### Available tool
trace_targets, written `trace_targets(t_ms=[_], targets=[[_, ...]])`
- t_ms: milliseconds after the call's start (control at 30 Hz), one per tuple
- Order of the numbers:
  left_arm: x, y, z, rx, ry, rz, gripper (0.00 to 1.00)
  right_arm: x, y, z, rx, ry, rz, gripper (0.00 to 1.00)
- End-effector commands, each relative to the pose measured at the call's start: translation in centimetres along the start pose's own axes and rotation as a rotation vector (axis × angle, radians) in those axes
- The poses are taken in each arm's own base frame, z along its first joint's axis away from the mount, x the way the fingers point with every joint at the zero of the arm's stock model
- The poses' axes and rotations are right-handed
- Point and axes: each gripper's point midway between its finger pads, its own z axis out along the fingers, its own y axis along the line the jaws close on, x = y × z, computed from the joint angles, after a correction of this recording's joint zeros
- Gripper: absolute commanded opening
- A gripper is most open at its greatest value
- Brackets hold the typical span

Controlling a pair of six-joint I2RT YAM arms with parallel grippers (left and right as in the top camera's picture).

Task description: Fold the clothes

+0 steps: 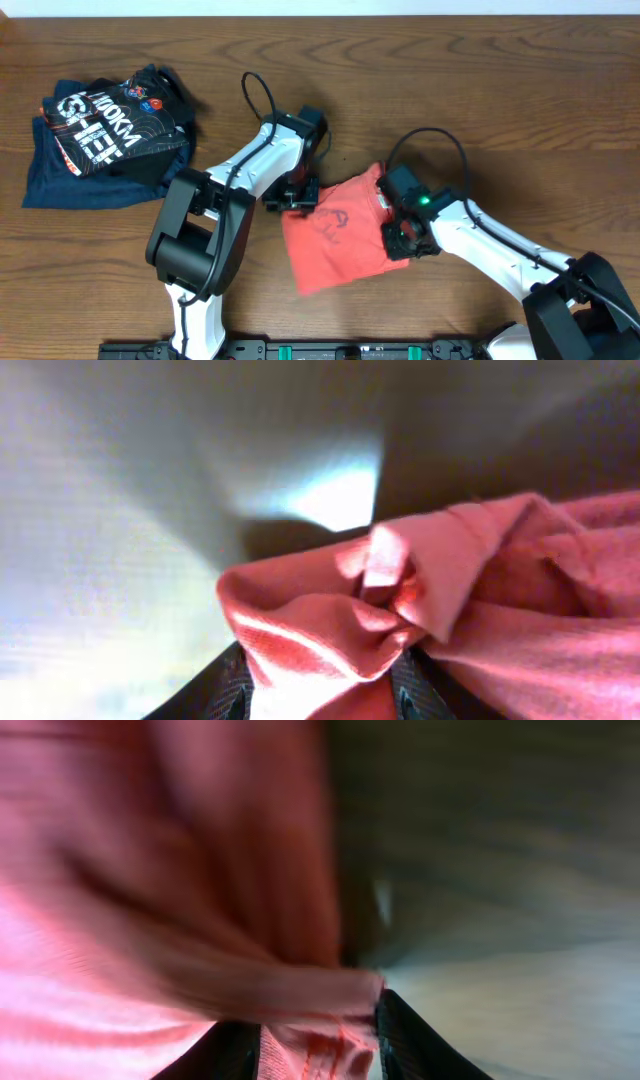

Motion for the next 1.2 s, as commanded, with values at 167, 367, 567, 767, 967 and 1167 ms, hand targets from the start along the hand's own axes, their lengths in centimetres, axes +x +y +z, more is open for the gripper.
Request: trace_targets(t_ms=[167, 367, 567, 767, 967, 1167], targets=[[3.4, 0.1, 0.6, -0.016, 0.149, -0.033, 0.45, -5.7, -4.2, -0.5, 0.082, -0.203, 0.143, 0.39], [2.8, -0.2, -1.8, 0.030, 0.049, -0.004, 0.46, -7.7, -5.1, -2.3, 0.087, -0.239, 0.086, 0.40], [-0.9, -0.9, -6.2, 0.153, -0.210, 0.021, 0.51, -8.1, -5.4, -6.1, 0.094, -0.267, 0.098, 0.40], [-3.9, -4.2, -9.0, 0.352, -0.389, 0.352, 0.83, -7.7, -5.3, -8.2, 0.076, -0.306, 0.099, 0.44], [-4.4, -5.9, -8.4, 0.485, -0.386, 0.536, 0.90, -7.0, -5.4, -8.0, 0.079, -0.275, 0.097, 0.46], [-5.2, -7.0, -5.4, 0.567, -0.320, 0.569, 0.93, -6.9, -5.2, -7.9, 0.069, -0.267, 0.096, 0.45]])
